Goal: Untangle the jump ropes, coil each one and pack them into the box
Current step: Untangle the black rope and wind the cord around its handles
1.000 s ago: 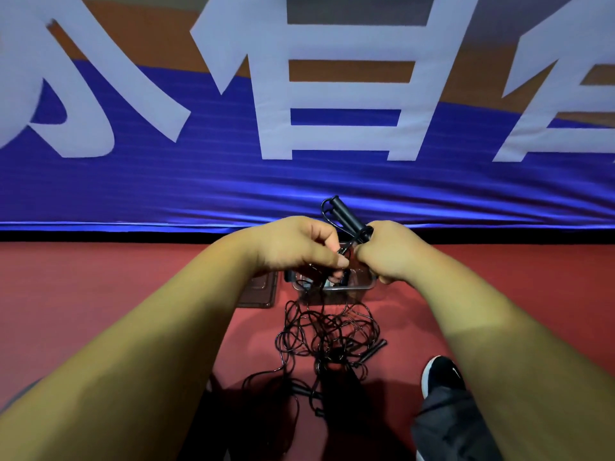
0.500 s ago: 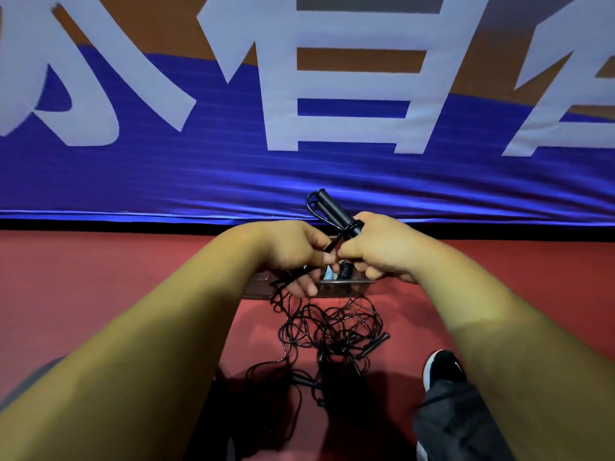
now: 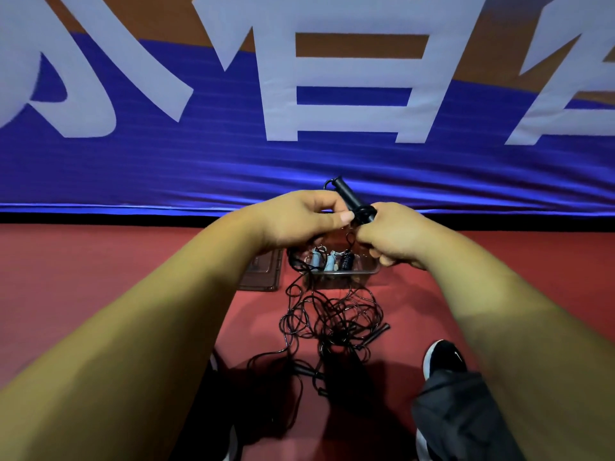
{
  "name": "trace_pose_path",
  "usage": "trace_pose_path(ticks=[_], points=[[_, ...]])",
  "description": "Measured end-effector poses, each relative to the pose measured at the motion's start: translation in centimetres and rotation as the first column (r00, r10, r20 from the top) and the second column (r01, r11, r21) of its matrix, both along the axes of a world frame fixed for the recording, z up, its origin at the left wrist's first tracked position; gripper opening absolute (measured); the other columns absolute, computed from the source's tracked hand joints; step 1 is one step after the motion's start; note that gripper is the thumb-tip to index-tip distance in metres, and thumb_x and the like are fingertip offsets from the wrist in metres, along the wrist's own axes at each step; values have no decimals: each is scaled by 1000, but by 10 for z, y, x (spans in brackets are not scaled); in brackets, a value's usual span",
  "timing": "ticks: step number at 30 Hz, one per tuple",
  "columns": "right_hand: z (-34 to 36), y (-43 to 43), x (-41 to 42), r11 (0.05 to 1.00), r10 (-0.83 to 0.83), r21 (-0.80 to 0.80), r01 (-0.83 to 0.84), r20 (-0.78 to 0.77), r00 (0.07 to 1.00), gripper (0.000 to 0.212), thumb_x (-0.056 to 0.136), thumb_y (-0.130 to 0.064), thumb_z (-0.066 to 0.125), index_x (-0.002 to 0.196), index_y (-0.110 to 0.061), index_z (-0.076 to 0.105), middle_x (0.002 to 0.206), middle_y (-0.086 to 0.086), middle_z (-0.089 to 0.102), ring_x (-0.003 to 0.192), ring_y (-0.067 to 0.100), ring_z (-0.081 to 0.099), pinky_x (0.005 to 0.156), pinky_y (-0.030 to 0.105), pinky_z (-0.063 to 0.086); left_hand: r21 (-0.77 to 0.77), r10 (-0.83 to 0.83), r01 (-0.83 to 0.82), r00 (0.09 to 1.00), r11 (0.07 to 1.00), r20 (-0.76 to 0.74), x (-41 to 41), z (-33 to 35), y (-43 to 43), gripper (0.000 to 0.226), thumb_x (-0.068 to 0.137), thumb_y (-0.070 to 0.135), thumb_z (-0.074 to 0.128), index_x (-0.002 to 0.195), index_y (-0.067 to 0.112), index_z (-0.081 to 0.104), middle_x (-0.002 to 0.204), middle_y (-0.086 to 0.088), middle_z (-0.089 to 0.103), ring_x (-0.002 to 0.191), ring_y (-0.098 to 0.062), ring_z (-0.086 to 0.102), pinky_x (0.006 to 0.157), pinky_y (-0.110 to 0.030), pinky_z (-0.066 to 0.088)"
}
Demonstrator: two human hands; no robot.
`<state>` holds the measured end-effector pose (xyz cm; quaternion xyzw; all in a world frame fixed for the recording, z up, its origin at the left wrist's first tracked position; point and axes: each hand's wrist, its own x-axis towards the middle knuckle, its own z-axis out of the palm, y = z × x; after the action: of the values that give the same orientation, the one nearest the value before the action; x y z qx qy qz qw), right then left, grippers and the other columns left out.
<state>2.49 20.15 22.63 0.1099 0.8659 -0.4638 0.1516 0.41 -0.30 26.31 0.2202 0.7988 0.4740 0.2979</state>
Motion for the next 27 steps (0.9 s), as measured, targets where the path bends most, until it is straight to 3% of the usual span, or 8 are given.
trace_pose_path(ticks=[3,6,11,14,17,20,24,27], points=[[-2,-1,0,1000,-13,24,13,-9,1000,23,82,-12,58,101,-6,68,67,13,57,64,30,54,60,40,42,12,-6,6,999,1000,54,1,-3,2,32,110,38,50,103,9,63,66,-2,45,51,-16,39,53,-27,38],[-4,-1,0,999,-30,30,30,4,1000,22,78,-16,58,95,-4,67,64,12,58,64,29,56,61,40,43,11,-11,10,993,1000,115,-1,-5,2,29,111,34,48,102,12,64,69,-2,54,51,-14,49,54,-29,41],[-9,4,2,998,-47,41,45,41,998,26,79,-16,66,96,1,74,62,13,55,59,26,49,52,33,40,71,-133,118,953,990,273,1,-10,2,28,113,25,43,102,15,67,72,-1,44,52,-10,32,50,-23,31],[-6,2,3,996,-70,-46,71,36,997,9,79,-9,62,82,-9,71,65,13,51,56,23,43,48,29,32,-2,-147,152,960,988,238,-4,-17,-1,28,113,22,44,113,15,71,74,1,47,56,-8,38,53,-21,35],[-1,-1,5,971,-38,-233,53,68,997,15,87,1,61,88,-13,55,64,7,48,50,16,38,40,24,25,-115,-118,144,971,983,209,-7,-22,-4,30,113,19,44,117,8,70,73,1,53,56,-7,49,55,-22,41],[4,-7,15,914,167,-392,-105,130,977,19,93,8,61,101,-8,53,60,6,54,50,12,31,37,22,19,-226,-116,169,966,959,230,-1,-27,-1,31,113,16,42,115,1,69,74,-1,59,56,-7,57,53,-21,46],[9,-13,23,865,332,-430,-258,106,937,31,92,-15,82,110,-9,57,67,8,50,51,13,31,38,22,22,-286,-95,162,968,945,233,3,-35,2,30,109,5,39,104,9,68,88,-9,70,76,-17,70,66,-26,52],[16,-15,25,834,315,-508,-216,117,942,44,91,-46,78,107,-10,59,75,4,52,53,8,29,40,20,17,-229,-85,147,962,962,259,2,-35,3,22,111,11,42,106,8,64,91,-14,71,88,-26,71,75,-31,55]])
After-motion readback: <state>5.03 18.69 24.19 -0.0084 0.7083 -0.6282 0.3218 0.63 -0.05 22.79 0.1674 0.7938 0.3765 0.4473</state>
